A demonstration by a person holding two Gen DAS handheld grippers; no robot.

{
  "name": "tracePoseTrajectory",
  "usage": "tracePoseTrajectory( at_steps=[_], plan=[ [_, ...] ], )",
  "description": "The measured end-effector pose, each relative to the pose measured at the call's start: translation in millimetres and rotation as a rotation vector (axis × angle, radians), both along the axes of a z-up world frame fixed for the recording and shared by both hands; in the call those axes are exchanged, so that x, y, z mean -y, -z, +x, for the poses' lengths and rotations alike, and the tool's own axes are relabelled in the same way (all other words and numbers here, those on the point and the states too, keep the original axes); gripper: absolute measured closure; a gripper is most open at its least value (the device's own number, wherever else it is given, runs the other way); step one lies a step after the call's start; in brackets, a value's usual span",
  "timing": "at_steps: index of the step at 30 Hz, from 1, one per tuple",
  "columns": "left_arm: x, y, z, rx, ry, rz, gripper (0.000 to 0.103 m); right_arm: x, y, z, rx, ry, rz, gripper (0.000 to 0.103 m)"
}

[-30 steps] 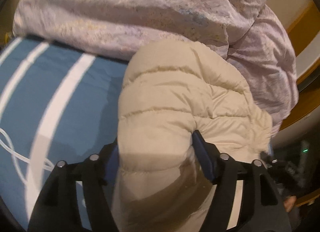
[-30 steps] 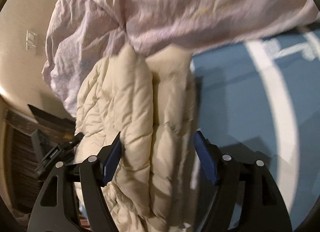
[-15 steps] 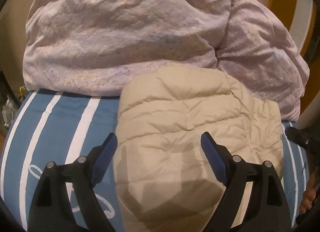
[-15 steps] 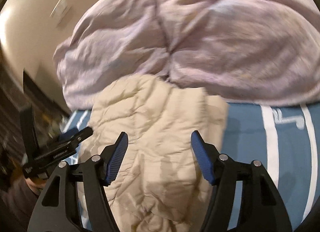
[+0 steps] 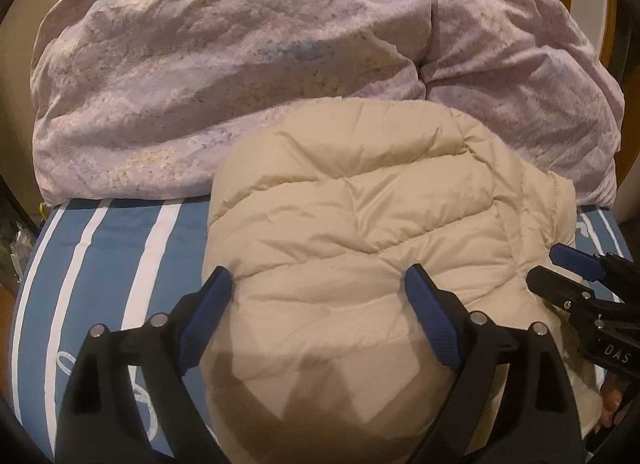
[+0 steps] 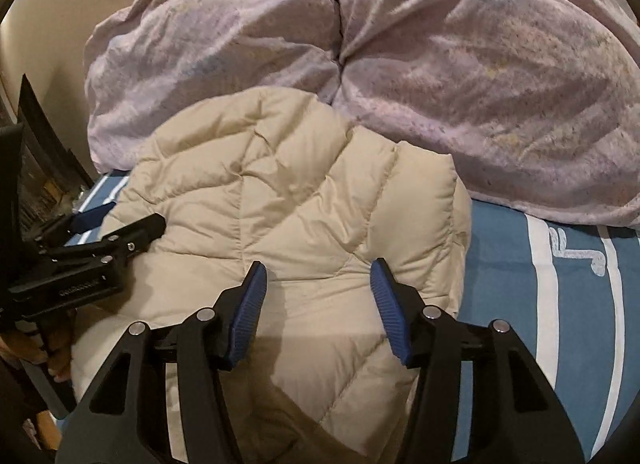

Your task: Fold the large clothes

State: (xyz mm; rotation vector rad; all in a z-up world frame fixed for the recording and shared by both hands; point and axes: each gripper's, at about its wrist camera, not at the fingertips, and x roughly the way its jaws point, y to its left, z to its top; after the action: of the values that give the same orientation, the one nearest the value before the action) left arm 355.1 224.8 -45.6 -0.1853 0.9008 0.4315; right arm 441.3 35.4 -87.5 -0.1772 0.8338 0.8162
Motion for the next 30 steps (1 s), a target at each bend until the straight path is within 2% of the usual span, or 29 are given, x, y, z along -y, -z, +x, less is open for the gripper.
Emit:
tracePoseTrajectory(
  at_steps=[15,30],
  plan=[
    [-9.3,26.5,1.4,0.016,-0.001,-0.039,0.002,1.8,23.0,-6.0,0.063,0.050,0.012,0.047],
    [-14.9,43.9,-0.6,0.034,-0.002,-0.048,0.002,-0.4,29.7,-6.4,0.078,0.053,0.016,0.046]
  ],
)
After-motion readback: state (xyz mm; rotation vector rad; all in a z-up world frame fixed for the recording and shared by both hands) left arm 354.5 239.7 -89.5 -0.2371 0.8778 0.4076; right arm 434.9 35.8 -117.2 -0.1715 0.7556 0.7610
